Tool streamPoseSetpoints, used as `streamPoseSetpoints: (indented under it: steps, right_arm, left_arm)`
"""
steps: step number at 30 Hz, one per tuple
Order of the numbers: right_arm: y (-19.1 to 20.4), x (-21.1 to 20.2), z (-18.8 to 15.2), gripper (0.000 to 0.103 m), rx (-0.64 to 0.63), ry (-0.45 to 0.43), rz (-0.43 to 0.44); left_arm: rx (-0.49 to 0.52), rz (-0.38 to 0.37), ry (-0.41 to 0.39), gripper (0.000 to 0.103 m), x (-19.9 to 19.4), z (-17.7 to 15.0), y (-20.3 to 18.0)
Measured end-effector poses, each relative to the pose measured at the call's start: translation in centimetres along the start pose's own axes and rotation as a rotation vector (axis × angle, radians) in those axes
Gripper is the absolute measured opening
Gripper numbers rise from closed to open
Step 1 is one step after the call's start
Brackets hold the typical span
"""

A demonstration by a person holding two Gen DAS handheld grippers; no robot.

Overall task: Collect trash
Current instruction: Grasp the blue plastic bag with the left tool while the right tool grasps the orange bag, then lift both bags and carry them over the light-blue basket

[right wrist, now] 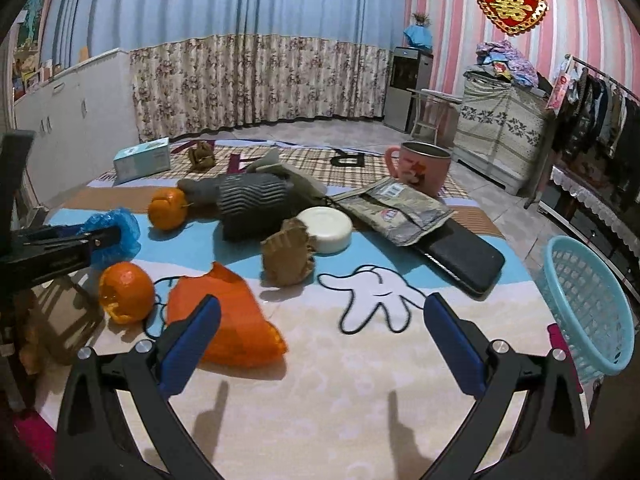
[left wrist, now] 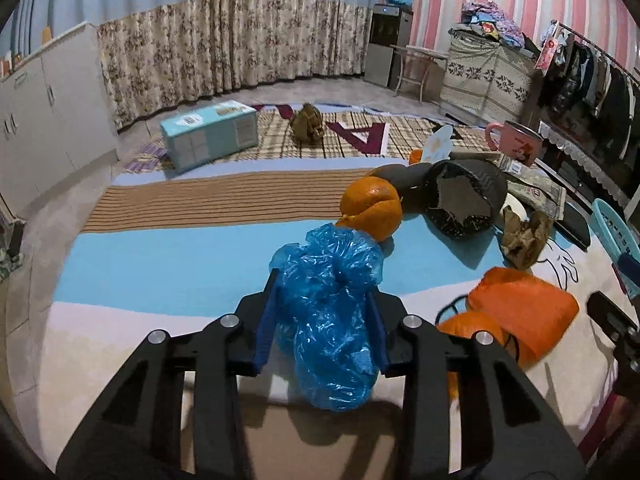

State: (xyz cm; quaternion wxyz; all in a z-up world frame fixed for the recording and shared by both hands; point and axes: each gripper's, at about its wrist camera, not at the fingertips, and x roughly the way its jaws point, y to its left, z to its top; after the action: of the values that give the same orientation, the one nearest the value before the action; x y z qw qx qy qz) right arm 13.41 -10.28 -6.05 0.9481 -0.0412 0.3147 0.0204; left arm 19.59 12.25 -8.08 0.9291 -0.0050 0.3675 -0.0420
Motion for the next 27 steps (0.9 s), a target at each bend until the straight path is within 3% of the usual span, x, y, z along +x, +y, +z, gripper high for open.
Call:
streamPoseSetpoints:
  steps: [12,20,22,24,27]
  right_arm:
    - [3.6,1.2,-0.8,0.099,-0.064,0.057,0.035]
    - [4.2,3.2,-1.1,0.098,-0.089,0.129,0.029]
    - [4.4,3.5,-1.1,0.089,-0.107,0.137,0.028]
    - [4.6,3.8,-1.2,0.066,-0.123,0.158,0.049]
    - [4.5,3.7,-1.3,0.052,-0.118,0.161,0.087]
  left_arm:
    - [-0.038,0.038,-0.03,0.038,-5.9,-4.0,2.8]
    - [-0.052,0.045,-0.036,0.038,-7.1,-5.2,3.2]
    - [-0.053,0.053,-0.037,0.038,-7.2,-5.2,3.1]
    - [-0.055,0.057,-0.037,0.038,-7.3,-5.3,3.1]
    - [-0.053,0.065,-0.036,0.038,-7.6,-5.2,2.7]
